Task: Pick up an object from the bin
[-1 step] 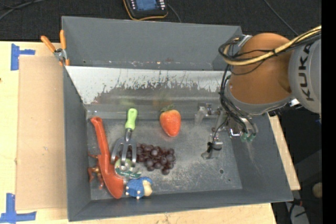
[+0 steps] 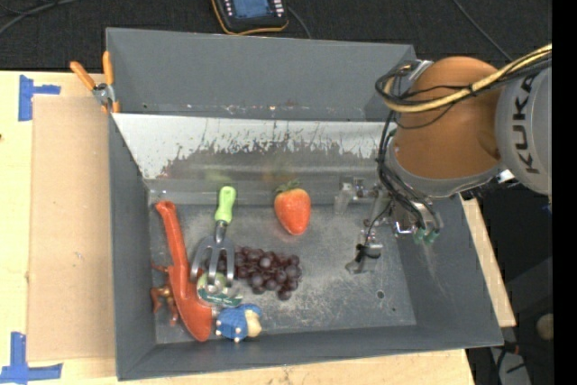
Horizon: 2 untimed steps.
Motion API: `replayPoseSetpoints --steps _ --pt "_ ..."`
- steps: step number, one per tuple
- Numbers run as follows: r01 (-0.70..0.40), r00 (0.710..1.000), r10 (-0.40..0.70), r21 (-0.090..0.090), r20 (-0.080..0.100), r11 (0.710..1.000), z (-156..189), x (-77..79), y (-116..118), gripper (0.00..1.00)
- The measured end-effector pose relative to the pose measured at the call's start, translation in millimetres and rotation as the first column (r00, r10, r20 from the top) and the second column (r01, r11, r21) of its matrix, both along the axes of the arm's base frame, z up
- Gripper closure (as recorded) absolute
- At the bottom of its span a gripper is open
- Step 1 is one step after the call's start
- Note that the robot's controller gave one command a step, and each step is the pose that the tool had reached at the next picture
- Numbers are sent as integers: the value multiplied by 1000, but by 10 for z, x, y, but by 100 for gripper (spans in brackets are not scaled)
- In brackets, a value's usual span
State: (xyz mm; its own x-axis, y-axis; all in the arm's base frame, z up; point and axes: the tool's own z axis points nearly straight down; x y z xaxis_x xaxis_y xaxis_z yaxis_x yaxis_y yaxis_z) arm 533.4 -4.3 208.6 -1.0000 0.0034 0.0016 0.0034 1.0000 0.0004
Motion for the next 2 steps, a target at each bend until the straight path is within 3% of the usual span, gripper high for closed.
replayPoseSetpoints --steps 1,2 --pt "17 1000 -17 2 -6 1000 -429 -315 423 0" --pt "71 997 -71 0 4 997 -553 -320 381 0"
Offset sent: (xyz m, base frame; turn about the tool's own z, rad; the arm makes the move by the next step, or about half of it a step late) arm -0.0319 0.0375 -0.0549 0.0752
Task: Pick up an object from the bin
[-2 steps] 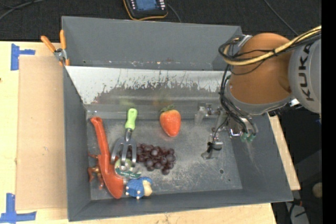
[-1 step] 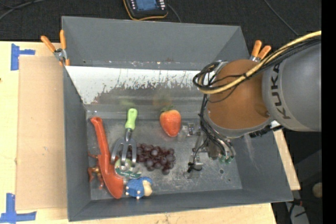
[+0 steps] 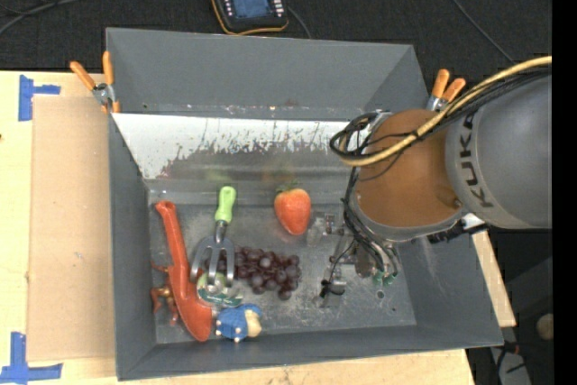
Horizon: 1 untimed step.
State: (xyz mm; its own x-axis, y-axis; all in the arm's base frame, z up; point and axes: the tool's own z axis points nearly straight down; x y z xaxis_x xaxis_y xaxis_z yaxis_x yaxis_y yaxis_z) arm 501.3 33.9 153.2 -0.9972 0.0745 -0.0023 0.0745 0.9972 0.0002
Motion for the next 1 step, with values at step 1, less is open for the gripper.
replayPoseSetpoints --steps 1 --pt "14 1000 -14 2 -10 1000 -348 24 148 0"
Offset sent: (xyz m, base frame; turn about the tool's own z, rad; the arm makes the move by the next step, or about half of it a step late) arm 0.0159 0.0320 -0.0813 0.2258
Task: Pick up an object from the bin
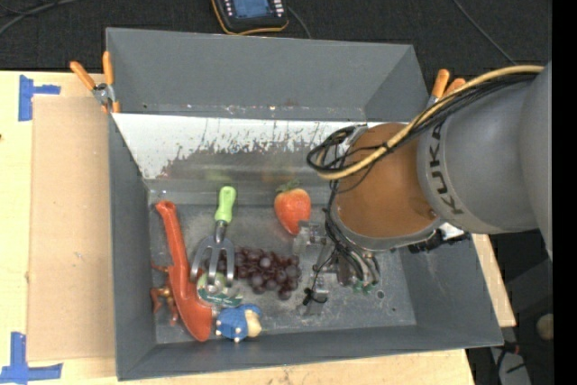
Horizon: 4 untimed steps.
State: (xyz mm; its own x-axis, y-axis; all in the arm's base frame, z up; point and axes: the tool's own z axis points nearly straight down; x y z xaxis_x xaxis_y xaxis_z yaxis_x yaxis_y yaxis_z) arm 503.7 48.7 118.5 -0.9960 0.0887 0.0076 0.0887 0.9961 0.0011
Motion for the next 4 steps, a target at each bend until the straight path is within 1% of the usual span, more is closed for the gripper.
replayPoseSetpoints --steps 1,2,3,4 --pt "26 1000 -26 0 4 1000 -32 25 8 0" --pt "-101 995 101 0 2 995 250 -195 84 0" --pt "111 994 -111 -1 -2 994 -373 159 148 0" --pt "-39 999 39 1 9 999 -102 109 236 0"
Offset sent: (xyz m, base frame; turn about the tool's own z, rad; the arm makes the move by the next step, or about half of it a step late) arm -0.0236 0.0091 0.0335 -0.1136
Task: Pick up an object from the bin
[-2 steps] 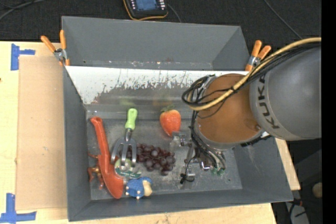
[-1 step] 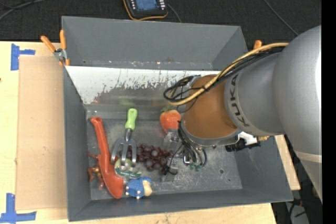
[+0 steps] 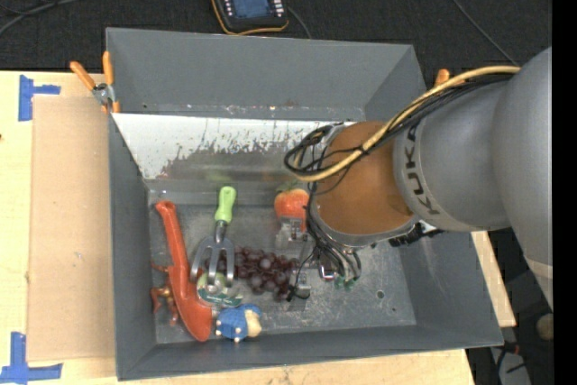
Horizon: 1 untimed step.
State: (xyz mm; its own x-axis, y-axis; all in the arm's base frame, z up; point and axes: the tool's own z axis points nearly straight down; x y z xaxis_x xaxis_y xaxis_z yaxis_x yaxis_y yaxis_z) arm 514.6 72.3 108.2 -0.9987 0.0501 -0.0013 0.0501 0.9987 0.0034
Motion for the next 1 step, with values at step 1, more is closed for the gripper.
replayPoseSetpoints --steps 1 --pt "78 997 -78 -2 -10 997 -227 79 213 0"
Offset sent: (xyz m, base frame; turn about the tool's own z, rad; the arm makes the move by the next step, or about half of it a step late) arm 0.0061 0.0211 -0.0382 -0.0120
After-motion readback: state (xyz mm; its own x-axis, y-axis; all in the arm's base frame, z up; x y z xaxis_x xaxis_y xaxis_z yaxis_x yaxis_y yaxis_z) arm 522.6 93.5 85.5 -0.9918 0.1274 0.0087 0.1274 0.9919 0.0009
